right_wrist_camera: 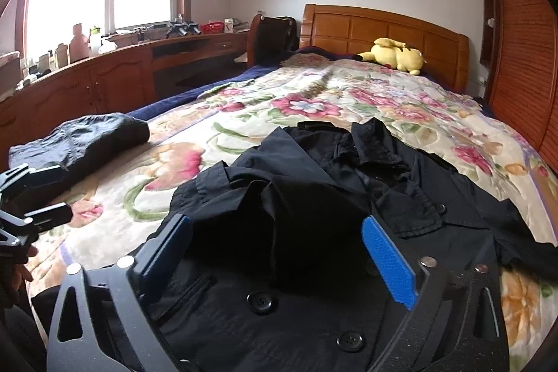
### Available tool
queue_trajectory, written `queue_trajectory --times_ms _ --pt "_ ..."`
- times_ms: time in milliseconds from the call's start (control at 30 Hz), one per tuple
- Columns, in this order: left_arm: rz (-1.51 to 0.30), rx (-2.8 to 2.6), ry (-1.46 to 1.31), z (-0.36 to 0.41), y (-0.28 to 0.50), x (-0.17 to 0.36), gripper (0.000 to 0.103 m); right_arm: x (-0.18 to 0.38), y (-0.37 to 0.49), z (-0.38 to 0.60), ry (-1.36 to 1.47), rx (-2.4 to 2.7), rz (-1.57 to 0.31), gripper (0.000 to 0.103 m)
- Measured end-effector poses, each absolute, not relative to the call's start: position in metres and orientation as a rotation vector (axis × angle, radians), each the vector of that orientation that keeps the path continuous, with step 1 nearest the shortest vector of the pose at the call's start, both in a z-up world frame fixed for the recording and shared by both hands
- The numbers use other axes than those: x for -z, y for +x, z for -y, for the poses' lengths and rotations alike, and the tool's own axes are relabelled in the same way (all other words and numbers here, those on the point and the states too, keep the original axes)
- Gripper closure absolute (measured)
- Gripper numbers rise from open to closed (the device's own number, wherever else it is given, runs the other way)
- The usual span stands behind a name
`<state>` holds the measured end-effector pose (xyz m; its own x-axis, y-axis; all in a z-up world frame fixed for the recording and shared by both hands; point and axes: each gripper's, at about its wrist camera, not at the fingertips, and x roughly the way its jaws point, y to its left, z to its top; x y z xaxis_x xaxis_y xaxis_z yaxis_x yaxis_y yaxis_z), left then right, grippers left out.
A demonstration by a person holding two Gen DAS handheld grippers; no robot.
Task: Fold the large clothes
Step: 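Open the left tool to release the sleeve on the coat, then grasp the coat side edge with the right tool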
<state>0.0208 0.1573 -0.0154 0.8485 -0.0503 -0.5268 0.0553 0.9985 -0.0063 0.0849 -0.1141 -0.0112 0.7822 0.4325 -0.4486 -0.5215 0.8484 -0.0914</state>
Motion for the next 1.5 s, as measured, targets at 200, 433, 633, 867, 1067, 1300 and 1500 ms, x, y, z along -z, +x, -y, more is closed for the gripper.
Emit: queue_trajectory --times_ms 200,433,633,867,1067,1300,1500 --pt "-0.544 0.047 -0.021 -0.17 0.019 0.012 0.019 0.006 0.086 0.095 -0.241 -0.577 -0.448 0.012" --pt "-0.527 0.043 -0.054 -0.182 0.02 0.003 0.019 0.007 0.111 0.056 -0.356 -0.597 -0.521 0.015" --pt "-0.534 0.037 -0.056 -0.193 0.021 0.002 0.019 0.022 0.137 0.022 -0.416 -0.673 -0.621 0.016" --pt "-0.555 0.026 -0.098 -0.208 0.027 0.008 0.019 0.061 0.161 -0.003 -0.495 -0.669 -0.752 0.016" --pt "-0.569 0.024 -0.101 -0.208 0.032 0.011 0.019 0.07 0.176 -0.004 -0.495 -0.646 -0.776 0.043" --pt "-0.566 0.035 -0.089 -0.199 0.036 0.011 0.019 0.06 0.169 0.003 -0.469 -0.596 -0.722 0.083" --pt "-0.56 0.062 -0.087 -0.182 0.042 0.007 0.019 0.027 0.151 0.043 -0.374 -0.616 -0.615 0.086"
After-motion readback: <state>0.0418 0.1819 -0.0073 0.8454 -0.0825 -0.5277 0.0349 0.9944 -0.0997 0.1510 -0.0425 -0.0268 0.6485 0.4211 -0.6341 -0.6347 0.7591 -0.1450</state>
